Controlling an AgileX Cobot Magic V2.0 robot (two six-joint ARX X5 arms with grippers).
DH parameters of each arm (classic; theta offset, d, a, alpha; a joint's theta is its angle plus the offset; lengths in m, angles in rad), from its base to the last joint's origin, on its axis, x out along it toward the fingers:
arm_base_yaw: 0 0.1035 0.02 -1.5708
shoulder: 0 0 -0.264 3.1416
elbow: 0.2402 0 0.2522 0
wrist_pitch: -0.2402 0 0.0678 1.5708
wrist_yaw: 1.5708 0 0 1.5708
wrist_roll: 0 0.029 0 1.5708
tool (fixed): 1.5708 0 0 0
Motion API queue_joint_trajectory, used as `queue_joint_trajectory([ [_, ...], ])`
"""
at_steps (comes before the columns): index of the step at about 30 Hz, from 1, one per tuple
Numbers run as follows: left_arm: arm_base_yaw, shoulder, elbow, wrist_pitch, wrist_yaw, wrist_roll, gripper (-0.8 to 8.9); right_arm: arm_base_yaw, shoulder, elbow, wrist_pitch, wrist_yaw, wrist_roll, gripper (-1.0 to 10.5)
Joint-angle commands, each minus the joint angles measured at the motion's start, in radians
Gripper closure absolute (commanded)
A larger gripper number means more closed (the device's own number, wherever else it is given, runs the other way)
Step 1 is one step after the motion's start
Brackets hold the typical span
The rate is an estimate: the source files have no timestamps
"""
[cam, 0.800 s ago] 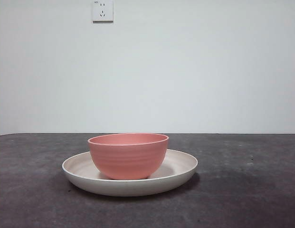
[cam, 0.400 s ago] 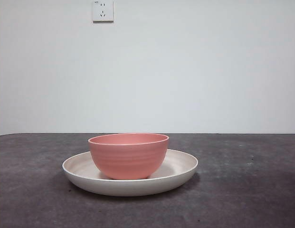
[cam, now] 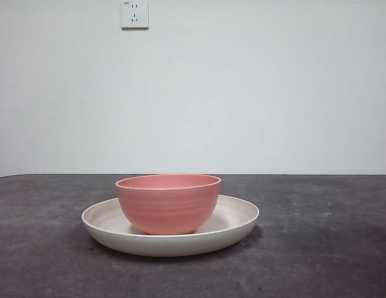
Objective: Place the red bowl on the white plate
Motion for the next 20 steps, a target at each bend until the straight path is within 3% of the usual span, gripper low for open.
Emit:
queue_joint_trajectory([
  [1, 0.0, -0.002, -0.021, -0.007, -0.005, 0.013, 7.86, 0.002, -0.003, -0.011, 0.0, 0.005, -0.019, 9.2],
  [20, 0.0, -0.002, -0.021, -0.007, -0.005, 0.013, 7.86, 0.002, -0.003, -0.01, 0.025, 0.004, -0.028, 9.2],
])
